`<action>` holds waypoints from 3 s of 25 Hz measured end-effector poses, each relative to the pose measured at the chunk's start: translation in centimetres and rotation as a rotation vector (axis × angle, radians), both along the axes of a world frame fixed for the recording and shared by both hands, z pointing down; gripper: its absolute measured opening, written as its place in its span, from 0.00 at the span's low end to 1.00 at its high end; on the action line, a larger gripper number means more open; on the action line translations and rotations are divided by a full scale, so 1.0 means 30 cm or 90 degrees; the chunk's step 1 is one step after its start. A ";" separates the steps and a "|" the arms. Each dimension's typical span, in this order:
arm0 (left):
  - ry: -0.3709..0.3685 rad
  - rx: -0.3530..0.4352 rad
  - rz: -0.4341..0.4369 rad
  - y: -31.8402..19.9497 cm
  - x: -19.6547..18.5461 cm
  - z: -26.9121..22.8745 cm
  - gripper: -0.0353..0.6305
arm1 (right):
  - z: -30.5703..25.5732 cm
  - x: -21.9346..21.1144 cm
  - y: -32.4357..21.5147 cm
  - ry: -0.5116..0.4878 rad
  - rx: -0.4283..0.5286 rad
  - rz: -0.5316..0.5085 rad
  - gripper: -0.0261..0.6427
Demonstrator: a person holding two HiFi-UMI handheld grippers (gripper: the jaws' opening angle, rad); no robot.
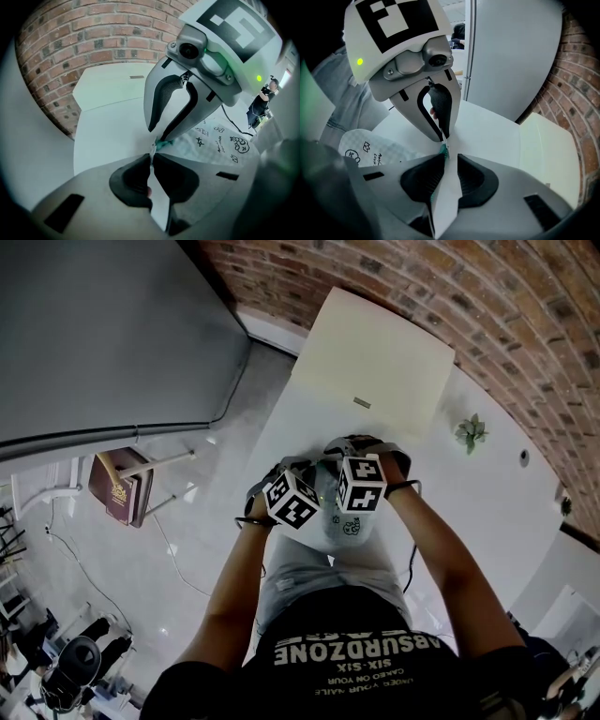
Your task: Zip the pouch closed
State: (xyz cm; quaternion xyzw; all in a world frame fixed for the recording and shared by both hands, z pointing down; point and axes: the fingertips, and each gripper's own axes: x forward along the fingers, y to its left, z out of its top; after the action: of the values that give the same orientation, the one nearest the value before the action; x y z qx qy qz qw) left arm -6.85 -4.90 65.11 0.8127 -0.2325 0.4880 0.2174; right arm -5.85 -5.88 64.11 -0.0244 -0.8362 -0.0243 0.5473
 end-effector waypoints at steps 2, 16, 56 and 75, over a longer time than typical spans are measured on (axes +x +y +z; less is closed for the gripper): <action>0.005 0.009 0.000 0.000 -0.002 -0.002 0.09 | 0.006 -0.004 0.006 0.007 -0.008 -0.011 0.16; 0.009 0.038 -0.007 0.001 -0.005 -0.004 0.09 | 0.006 0.009 -0.042 0.033 0.006 0.001 0.12; 0.004 0.023 -0.047 0.000 -0.004 0.001 0.09 | 0.016 -0.014 0.035 0.028 -0.066 -0.053 0.04; 0.009 0.012 -0.100 -0.006 -0.009 0.001 0.09 | -0.017 0.023 0.037 0.023 -0.043 -0.054 0.04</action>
State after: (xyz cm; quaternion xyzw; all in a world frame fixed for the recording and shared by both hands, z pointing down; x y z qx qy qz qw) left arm -7.11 -5.10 65.13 0.7975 -0.2984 0.4614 0.2491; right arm -5.17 -4.77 63.59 -0.0788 -0.8249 -0.0191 0.5595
